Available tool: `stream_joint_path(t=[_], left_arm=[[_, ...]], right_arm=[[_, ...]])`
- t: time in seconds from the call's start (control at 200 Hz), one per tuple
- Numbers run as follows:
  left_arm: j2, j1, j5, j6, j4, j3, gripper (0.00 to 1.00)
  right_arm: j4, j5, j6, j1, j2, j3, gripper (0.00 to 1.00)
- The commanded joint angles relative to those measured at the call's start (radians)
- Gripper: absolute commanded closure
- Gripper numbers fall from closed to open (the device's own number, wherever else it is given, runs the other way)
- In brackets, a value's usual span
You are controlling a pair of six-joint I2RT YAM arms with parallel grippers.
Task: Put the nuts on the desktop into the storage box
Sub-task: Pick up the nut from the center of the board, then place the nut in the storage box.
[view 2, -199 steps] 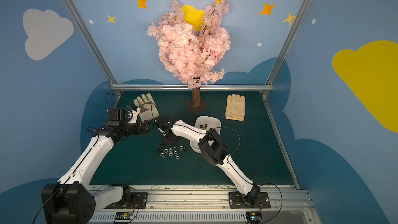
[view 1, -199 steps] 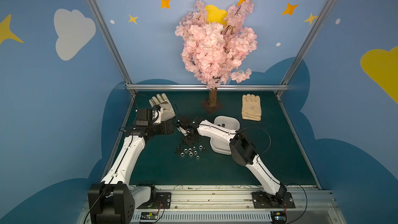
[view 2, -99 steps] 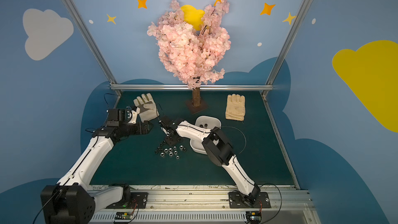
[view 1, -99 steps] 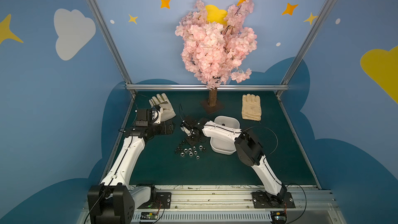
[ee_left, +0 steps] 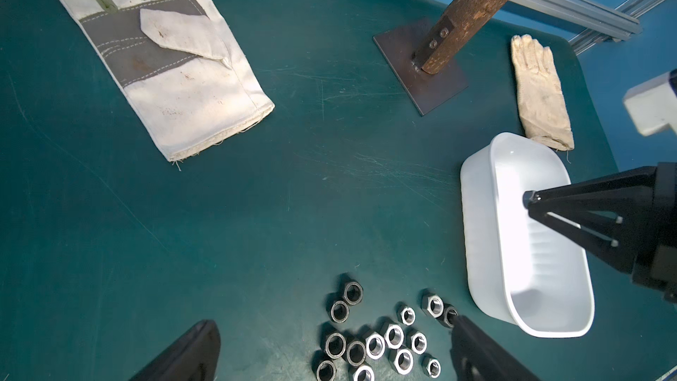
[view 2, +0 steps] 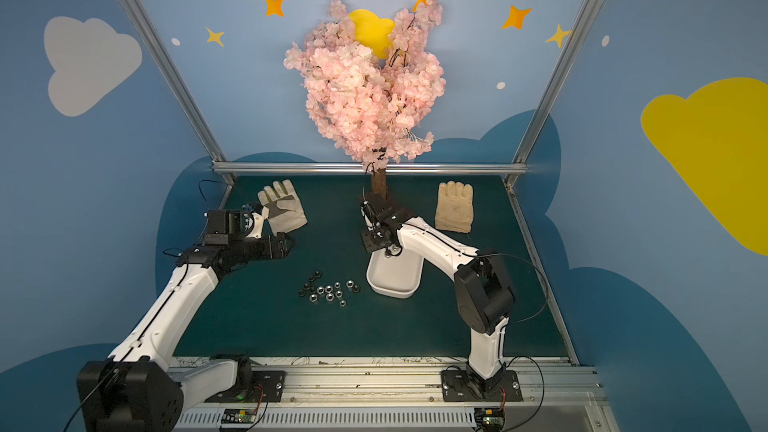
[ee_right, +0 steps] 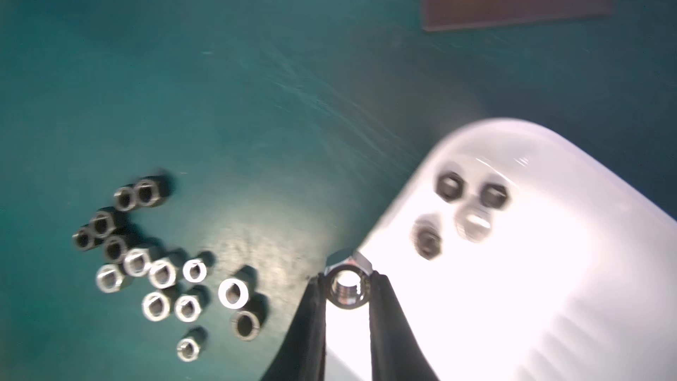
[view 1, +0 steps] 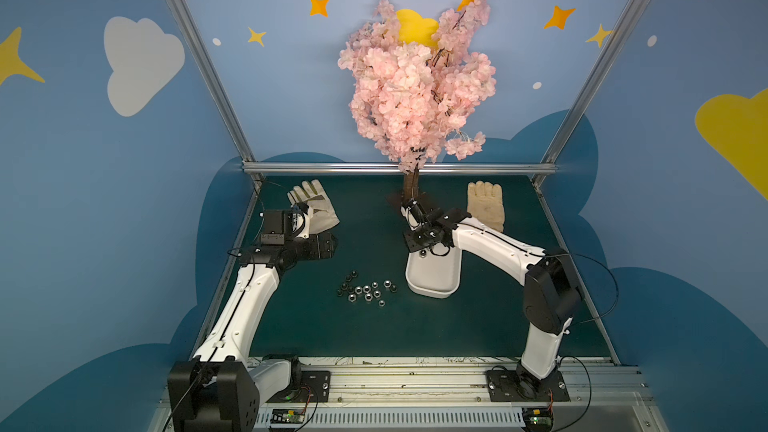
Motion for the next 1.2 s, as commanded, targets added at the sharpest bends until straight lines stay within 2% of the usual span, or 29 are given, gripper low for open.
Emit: stream_joint_path(t=[0.0,0.31,0.646,0.761,0.946,1.077,1.197], left_arm=[[-0.002,0.000,0.009,-0.001,0.012,-0.011,0.00],[0.006,0.001,0.008,-0.002,0.011,-0.009,0.00],[0.013,0.000,0.019,-0.004,0.015,-0.011,0.00],[0.015,0.000,0.022,-0.005,0.015,-0.011,0.00],[0.013,-0.001,0.019,-0.004,0.015,-0.012,0.00],[0.009,0.000,0.018,-0.004,0.016,-0.013,0.00],[0.009,-0.001,0.018,-0.002,0.016,-0.014,0.00]], right_arm=[[-0.036,0.016,0.020,-0.042,-0.023,-0.056,0.87],[-0.090,-0.003,0.046,-0.085,0.046,-0.100,0.86],[-0.108,0.037,0.026,-0.107,0.179,-0.006,0.82],[-0.121,0.045,0.007,-0.104,0.184,0.030,0.65],[-0.127,0.069,-0.027,-0.072,0.108,0.046,0.26],[-0.141,0.132,-0.068,-0.007,0.027,0.064,0.02],[-0.137,0.198,-0.103,0.071,-0.036,0.080,0.01]])
